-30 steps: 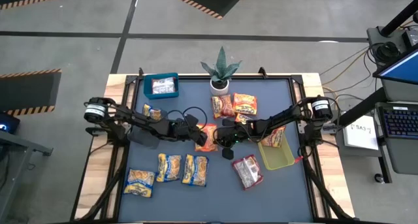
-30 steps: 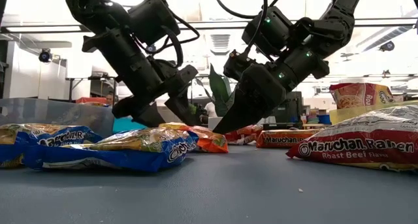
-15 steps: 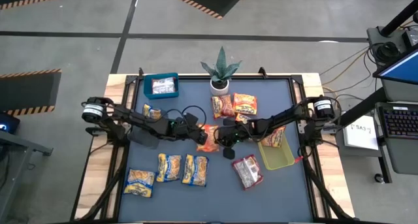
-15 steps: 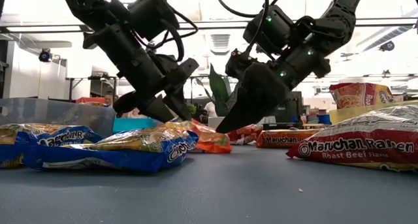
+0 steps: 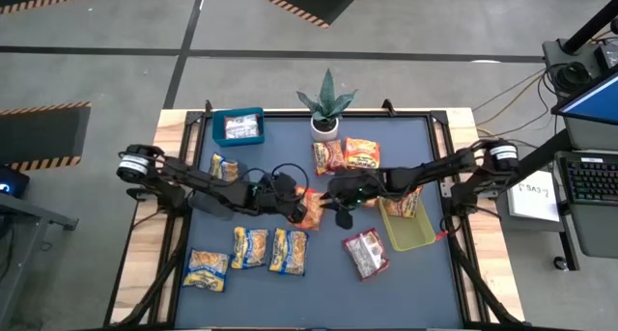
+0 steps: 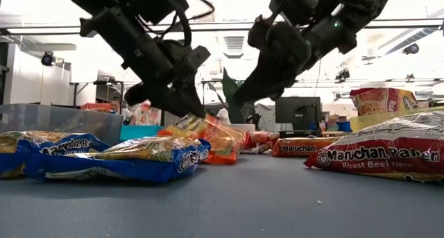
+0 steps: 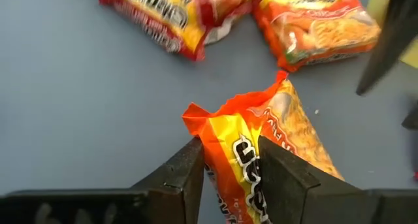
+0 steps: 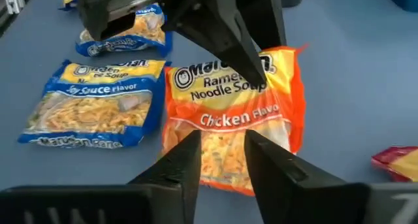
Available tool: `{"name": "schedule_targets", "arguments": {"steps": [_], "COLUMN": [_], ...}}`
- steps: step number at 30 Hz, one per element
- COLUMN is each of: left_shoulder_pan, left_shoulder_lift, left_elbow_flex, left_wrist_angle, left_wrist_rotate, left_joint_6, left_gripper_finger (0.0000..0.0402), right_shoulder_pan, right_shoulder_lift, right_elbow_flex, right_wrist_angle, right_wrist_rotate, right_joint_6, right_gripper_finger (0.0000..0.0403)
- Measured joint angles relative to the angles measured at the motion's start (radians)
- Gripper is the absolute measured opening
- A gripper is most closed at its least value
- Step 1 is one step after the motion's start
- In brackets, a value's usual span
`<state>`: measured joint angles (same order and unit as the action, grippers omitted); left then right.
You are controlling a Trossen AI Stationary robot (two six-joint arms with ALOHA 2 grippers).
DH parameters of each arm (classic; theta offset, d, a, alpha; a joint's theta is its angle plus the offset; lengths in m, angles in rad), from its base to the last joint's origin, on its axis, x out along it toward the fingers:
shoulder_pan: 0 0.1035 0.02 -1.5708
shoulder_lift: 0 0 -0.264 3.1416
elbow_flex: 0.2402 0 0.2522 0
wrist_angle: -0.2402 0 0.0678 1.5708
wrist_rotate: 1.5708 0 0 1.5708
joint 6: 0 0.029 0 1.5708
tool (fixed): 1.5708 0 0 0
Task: Sort Maruchan noodles
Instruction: Put the orange noodle pack into the blue bin
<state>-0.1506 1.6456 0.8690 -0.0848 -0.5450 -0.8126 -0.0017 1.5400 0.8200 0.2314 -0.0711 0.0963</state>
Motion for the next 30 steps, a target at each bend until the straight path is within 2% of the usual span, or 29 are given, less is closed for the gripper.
{"name": "schedule_targets", "arguments": {"steps": [5,13,18,22,25,30], "left_shoulder_pan": [-0.007,-0.012,-0.008,0.01,0.041,0.158], "left_shoulder_lift": [-0.029,-0.117,-0.216,-0.306,-0.366,-0.441], "left_elbow_flex": [0.05,0.13,0.184,0.196,0.179,0.1], "left_wrist_angle": [-0.054,-0.224,-0.358,-0.447,-0.492,-0.519], "left_wrist_rotate": [-0.022,-0.154,-0.325,-0.549,-0.726,-0.931], "left_joint_6": [0.078,0.165,0.253,0.281,0.279,0.272], "left_gripper_finger": [0.0107,0.0107,0.0107,0.0107,0.0107,0.0107], "right_shoulder_pan": [-0.004,-0.005,-0.011,-0.014,-0.014,-0.019], "right_shoulder_lift": [-0.093,-0.218,-0.258,-0.249,-0.231,-0.197], "right_elbow_flex": [0.0,-0.026,-0.039,-0.04,-0.04,-0.039], "right_wrist_angle": [-0.057,-0.069,-0.046,-0.004,0.013,0.047], "right_wrist_rotate": [0.0,0.066,0.1,0.101,0.1,0.1], "right_joint_6": [-0.009,-0.056,-0.075,-0.09,-0.095,-0.094], "right_gripper_finger": [0.0138,0.0155,0.0155,0.0155,0.0155,0.0155]}}
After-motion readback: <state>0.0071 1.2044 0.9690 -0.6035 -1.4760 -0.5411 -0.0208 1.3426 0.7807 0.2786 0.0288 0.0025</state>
